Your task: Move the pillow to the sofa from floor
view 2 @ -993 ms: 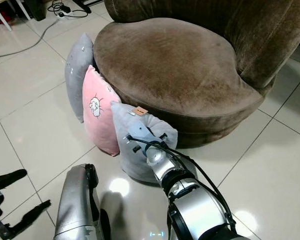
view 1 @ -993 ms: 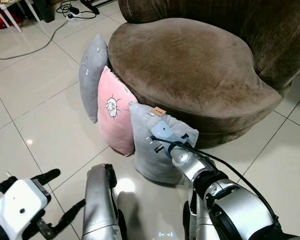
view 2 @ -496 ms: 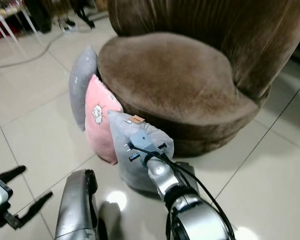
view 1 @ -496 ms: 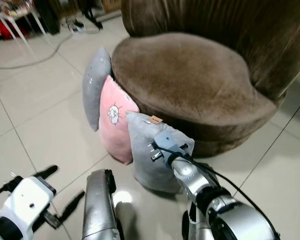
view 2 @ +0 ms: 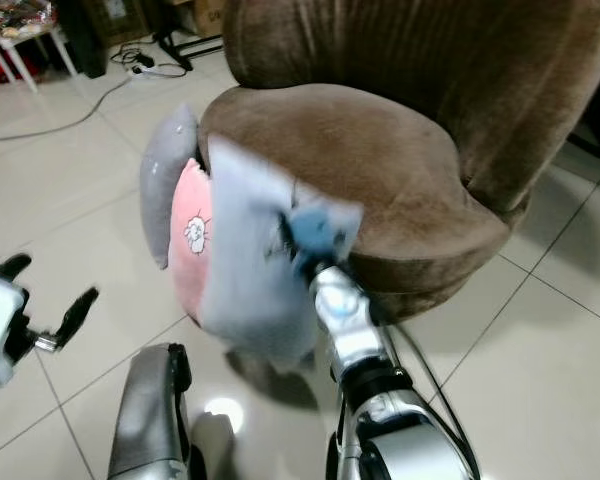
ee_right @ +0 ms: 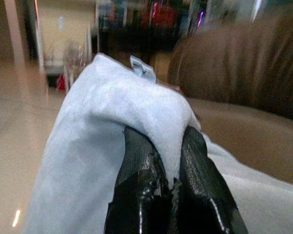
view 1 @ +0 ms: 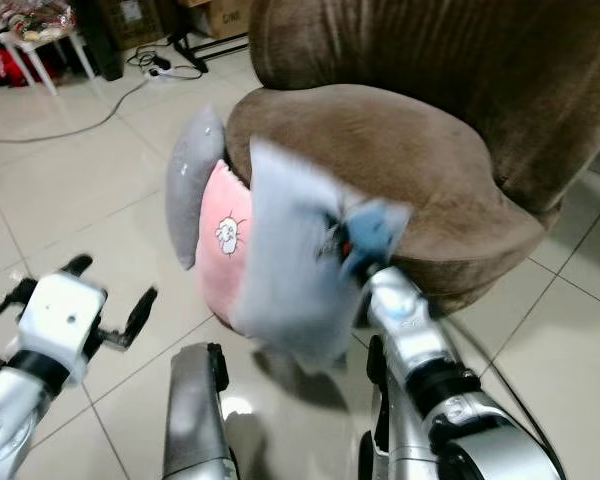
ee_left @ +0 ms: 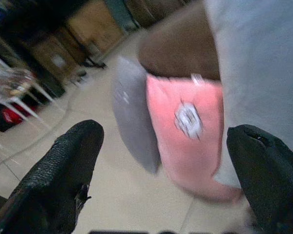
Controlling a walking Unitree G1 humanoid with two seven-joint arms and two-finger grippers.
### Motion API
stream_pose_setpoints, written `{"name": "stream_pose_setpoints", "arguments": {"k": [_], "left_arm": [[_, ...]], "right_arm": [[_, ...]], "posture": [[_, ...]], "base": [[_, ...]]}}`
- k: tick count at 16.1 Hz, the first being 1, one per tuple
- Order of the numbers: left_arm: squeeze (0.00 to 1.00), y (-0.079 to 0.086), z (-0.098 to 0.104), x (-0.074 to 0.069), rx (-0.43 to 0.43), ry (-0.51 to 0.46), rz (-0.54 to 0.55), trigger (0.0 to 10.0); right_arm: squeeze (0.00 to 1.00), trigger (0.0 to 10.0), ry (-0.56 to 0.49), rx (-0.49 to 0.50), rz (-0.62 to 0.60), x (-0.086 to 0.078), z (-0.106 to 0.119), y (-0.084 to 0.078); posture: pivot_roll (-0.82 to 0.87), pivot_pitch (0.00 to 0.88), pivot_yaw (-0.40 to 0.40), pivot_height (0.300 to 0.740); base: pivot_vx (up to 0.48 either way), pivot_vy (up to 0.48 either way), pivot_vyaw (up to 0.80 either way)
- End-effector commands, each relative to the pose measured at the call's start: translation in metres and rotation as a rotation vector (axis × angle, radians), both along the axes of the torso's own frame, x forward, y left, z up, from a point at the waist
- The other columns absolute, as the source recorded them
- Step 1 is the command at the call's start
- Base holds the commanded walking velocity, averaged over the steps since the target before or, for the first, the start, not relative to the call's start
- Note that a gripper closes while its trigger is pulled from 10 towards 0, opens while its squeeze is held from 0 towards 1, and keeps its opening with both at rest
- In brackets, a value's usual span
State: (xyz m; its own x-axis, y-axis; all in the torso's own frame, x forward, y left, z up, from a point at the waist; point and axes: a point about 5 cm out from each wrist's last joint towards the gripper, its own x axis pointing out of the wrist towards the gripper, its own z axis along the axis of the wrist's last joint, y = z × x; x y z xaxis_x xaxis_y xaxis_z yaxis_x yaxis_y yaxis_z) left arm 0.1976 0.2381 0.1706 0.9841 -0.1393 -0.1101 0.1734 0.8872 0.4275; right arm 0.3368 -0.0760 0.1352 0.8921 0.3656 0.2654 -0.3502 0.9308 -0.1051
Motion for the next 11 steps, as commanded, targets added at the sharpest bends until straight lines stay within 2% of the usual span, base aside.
{"name": "stream_pose_setpoints", "arguments": {"k": [1,3,5,6,7,8,10,11], "left_arm": [[0.0,-0.006,0.004,0.009,-0.023,-0.027,0.006,10.0],[0.0,-0.023,0.023,0.029,-0.094,-0.13,-0.007,10.0],[0.0,-0.028,0.026,0.037,-0.131,-0.149,0.0,10.0],[0.0,-0.033,0.026,0.04,-0.144,-0.151,0.0,10.0],[0.0,-0.04,0.029,0.043,-0.162,-0.155,0.012,10.0],[0.0,-0.044,0.032,0.046,-0.178,-0.17,0.01,10.0],[0.0,-0.048,0.034,0.053,-0.17,-0.186,0.022,10.0],[0.0,-0.047,0.031,0.061,-0.169,-0.194,0.081,10.0]], "right_arm": [[0.0,0.0,-0.142,0.083,-0.028,-0.001,0.041,-0.012],[0.0,0.0,-0.259,0.185,-0.144,-0.018,0.096,-0.045],[0.0,0.0,-0.25,0.196,-0.156,-0.023,0.107,-0.049],[0.0,10.0,-0.187,0.167,-0.167,-0.025,0.107,-0.049],[0.0,10.0,-0.148,0.187,-0.126,-0.037,0.109,-0.046],[0.0,10.0,-0.102,0.177,-0.121,-0.042,0.105,-0.047],[0.0,10.0,-0.036,0.19,-0.164,-0.046,0.093,-0.052],[0.0,10.0,-0.006,0.202,-0.185,-0.044,0.089,-0.052]], "posture": [[-0.04,0.0,0.07,0.445],[-0.06,0.0,0.083,0.445],[-0.09,0.0,0.094,0.445],[-0.11,0.0,0.094,0.445],[-0.11,0.0,0.091,0.445],[-0.12,0.0,0.083,0.445],[-0.12,0.0,0.078,0.454],[-0.13,0.0,0.083,0.469]], "base": [[0.0,0.0,0.0],[0.0,0.0,0.0],[0.0,0.0,0.0],[0.0,0.0,0.0],[0.0,0.0,0.0],[0.0,0.0,0.0],[0.0,0.0,0.0],[0.0,0.0,0.0]]}}
